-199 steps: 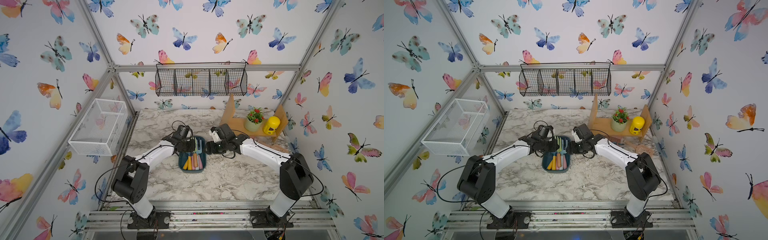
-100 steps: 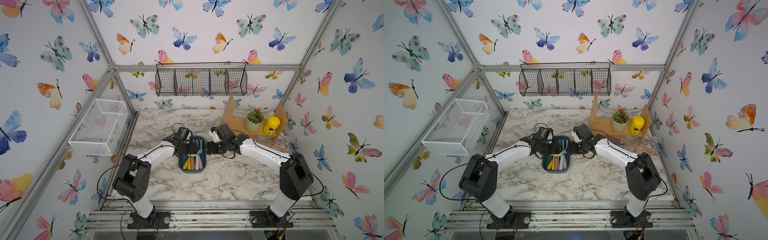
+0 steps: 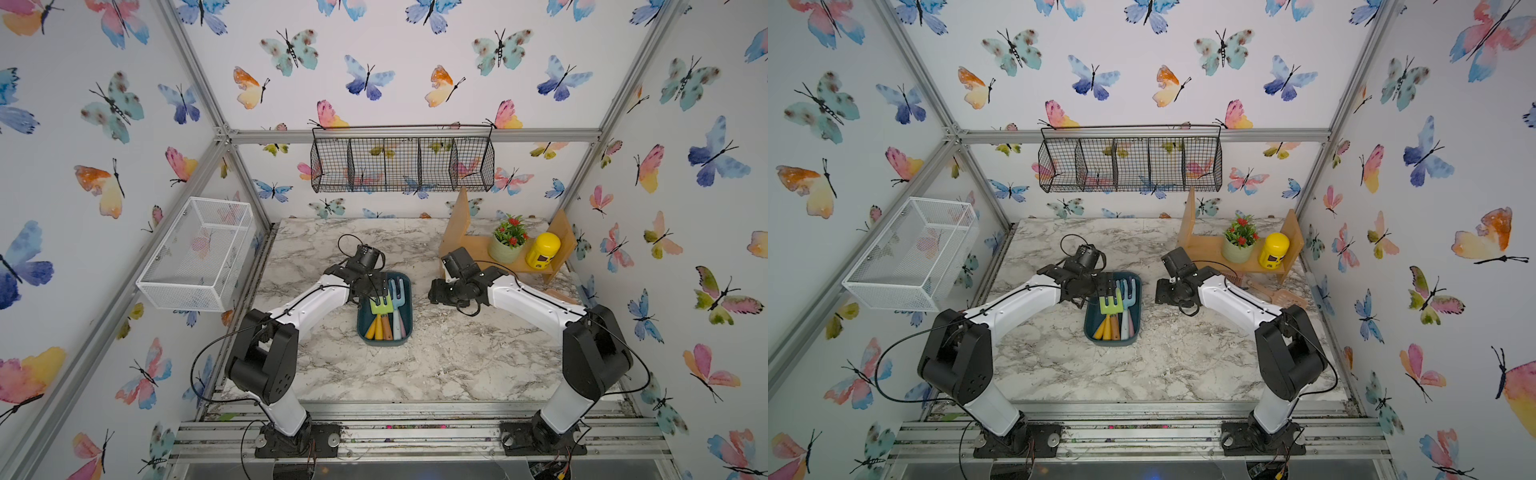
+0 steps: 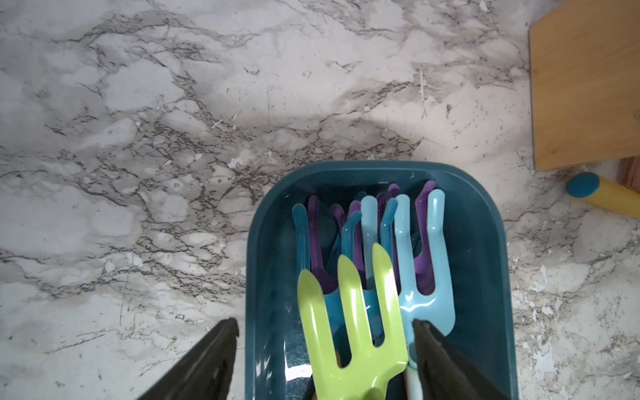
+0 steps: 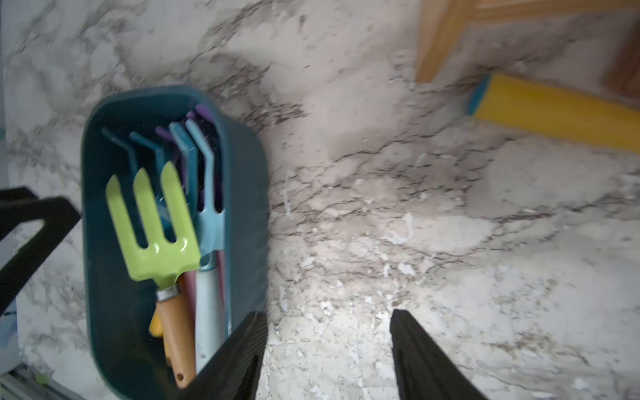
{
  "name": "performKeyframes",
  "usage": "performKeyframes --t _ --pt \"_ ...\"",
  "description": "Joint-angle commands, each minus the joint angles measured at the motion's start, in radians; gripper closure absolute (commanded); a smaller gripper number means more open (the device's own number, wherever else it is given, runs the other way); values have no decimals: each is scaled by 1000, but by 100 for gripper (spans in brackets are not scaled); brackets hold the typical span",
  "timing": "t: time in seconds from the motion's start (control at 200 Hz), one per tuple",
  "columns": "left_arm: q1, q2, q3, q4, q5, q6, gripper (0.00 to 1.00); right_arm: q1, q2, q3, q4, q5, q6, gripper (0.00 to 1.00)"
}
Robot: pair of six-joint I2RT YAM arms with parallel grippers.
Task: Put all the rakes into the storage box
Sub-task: Pick up the rake at the center of the board.
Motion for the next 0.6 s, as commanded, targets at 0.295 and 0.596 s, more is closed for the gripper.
performKeyframes --t 0.295,0.596 --pt "0 -24 -24 39 91 -23 16 -252 -25 -17 -152 158 76 38" --pt "0 -18 -19 40 99 -18 16 -452 -48 -92 -181 187 56 38"
